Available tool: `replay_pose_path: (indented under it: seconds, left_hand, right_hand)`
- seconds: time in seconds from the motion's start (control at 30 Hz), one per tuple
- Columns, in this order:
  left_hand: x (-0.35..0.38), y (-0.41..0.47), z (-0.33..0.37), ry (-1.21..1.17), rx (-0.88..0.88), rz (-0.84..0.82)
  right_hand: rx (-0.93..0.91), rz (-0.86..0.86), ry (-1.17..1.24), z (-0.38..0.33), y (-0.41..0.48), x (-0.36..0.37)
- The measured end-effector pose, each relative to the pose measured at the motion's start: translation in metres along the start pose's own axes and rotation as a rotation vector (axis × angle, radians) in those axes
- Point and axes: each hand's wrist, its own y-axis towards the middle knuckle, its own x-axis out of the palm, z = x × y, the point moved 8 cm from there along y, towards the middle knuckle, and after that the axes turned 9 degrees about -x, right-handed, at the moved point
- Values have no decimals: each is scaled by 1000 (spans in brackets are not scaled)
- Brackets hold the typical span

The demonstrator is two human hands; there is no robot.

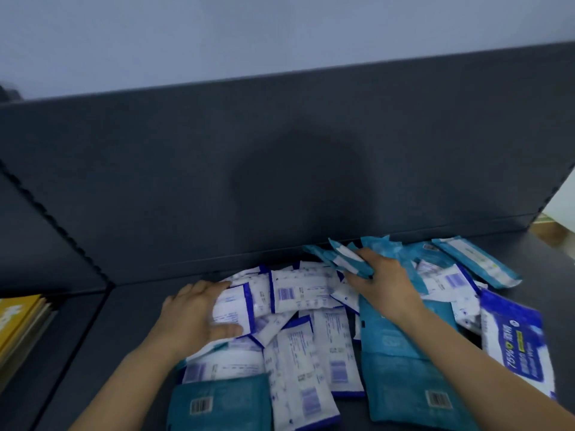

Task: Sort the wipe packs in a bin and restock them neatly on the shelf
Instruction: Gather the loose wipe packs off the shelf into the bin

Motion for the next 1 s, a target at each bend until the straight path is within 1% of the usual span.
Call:
replay_pose_path:
  seconds: [0.07, 0.13, 0.27, 0.37, 0.43, 0.5, 0.53, 0.6, 0.67, 0.7, 0.73, 0.8, 0.83, 0.9, 1.0]
  left_hand:
    - [-2, 0, 4, -13, -35, 109]
    - [-1, -3, 6, -51, -82, 167]
    - [-2, -15, 4, -77, -183, 252]
    - [-4, -28, 1, -125, -204, 296]
    - [-5, -37, -4, -189, -222, 311]
    - [-2, -44, -13, -249, -256, 306]
    - [-1, -47, -19, -273, -278, 283]
    - [4, -52, -33, -304, -326, 216]
    - [9, -57, -45, -340, -369, 159]
    - [12, -60, -51, -376, -385, 131]
    - [14, -62, -55, -420, -391, 100]
    - [23, -65, -61, -507, -358, 15]
    - [26, -66, -59, -531, -313, -28]
    - [27, -72, -57, -535, -259, -93]
    - [22, -81, -46, -651, -208, -180]
  right_hand:
    - [-40, 40, 76, 0, -5, -5]
    - [-135, 68, 72, -5, -10, -7]
    - [-292, -8, -17, -29, -23, -3]
    - [-449, -49, -105, -58, -37, 0]
    - [-548, -174, -195, -71, -50, 17]
    - [-604, -380, -278, -72, -66, 44]
    - [-610, -456, -279, -72, -72, 51]
    - [-508, -588, -161, -69, -75, 54]
    - [-341, -694, -5, -65, -72, 50]
    - [-278, -688, 62, -63, -68, 47]
    - [-235, -646, 107, -62, -62, 44]
    - [-185, -550, 108, -57, -50, 41]
    - [-164, -545, 80, -54, -44, 43]
    - [-106, -608, 42, -47, -37, 49]
    - [43, -701, 115, -36, -28, 56]
